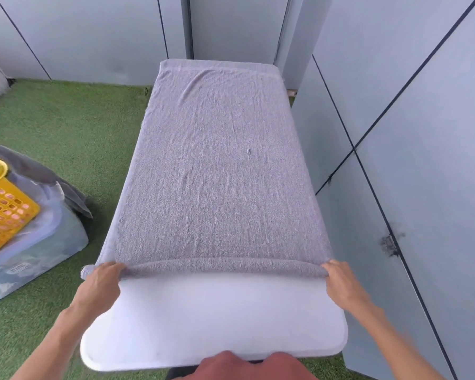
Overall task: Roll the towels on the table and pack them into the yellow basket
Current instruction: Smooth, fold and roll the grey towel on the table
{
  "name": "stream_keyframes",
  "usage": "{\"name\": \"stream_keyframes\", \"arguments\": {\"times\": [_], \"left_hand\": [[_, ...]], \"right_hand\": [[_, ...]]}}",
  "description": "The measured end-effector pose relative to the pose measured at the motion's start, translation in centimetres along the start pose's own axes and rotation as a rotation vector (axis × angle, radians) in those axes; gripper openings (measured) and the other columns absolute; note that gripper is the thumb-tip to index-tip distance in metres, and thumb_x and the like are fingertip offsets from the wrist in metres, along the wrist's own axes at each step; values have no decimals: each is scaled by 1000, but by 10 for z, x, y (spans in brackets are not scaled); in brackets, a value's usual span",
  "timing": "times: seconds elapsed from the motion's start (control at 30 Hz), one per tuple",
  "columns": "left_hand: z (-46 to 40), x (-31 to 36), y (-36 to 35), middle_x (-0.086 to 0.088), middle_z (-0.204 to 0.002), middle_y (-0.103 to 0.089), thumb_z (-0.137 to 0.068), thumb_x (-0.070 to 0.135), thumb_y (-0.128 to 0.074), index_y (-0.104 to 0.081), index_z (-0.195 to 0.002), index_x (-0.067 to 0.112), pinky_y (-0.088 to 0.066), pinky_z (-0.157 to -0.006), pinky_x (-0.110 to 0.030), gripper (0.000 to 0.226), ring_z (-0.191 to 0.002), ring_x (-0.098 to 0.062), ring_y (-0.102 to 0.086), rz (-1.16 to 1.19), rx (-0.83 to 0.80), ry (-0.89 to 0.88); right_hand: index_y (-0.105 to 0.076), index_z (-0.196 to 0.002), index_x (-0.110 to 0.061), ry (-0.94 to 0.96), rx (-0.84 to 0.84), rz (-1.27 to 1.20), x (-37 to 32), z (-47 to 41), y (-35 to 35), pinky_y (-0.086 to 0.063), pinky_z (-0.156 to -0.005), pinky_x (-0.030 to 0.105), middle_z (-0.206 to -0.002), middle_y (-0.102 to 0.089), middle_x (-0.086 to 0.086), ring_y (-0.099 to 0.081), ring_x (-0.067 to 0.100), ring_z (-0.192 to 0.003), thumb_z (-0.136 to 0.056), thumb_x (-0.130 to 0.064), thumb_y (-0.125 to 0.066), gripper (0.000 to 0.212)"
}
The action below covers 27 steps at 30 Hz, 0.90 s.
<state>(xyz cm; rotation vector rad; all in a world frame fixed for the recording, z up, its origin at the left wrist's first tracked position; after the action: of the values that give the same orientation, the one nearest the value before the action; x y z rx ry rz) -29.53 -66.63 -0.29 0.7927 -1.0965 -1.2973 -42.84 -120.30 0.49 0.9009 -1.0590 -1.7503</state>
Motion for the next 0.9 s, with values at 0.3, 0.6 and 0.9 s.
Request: {"name": "stream_keyframes", "arguments": {"times": [0.3, 0.6, 0.9], "left_hand": [[3, 4, 36, -9, -89, -49, -76, -8, -66, -69, -83, 13, -38, -68, -41, 22, -85, -33, -44, 102, 298, 57], [34, 31, -8, -22, -122, -50, -65, -27, -63, -52, -124, -9, -49, -91, -51, 62, -114, -41, -49, 32, 357, -157], [-13, 13, 7, -7, -109, -65, -85, -9, -43, -66, -113, 13, -45, -81, -35, 42, -102, -29, -61, 43, -49, -82]], "right_hand": [[-69, -82, -17, -120, 409, -272, -2, 5, 39, -36, -79, 28, -98, -56, 3, -47, 26, -98, -76, 1, -71, 19], [-65, -102, -8, 16, 392, 95, -23, 6, 12, -36, -91, 41, -100, -60, 9, -51, 34, -96, -59, -10, -84, 47], [-64, -99, -8, 1, 93, 52, -3, 11, 0, -41, -89, 37, -101, -61, 5, -51, 30, -102, -86, -13, -65, 14]]}}
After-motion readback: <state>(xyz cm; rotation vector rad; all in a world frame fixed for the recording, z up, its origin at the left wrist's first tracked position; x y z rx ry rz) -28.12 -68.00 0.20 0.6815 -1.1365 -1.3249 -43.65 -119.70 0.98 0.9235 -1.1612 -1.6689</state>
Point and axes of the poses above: each hand's wrist, its own z-axis away from the middle knuckle, its own y-axis out of the back of the hand, x = y × z, the point moved 8 cm from there along -z, towards the middle knuckle
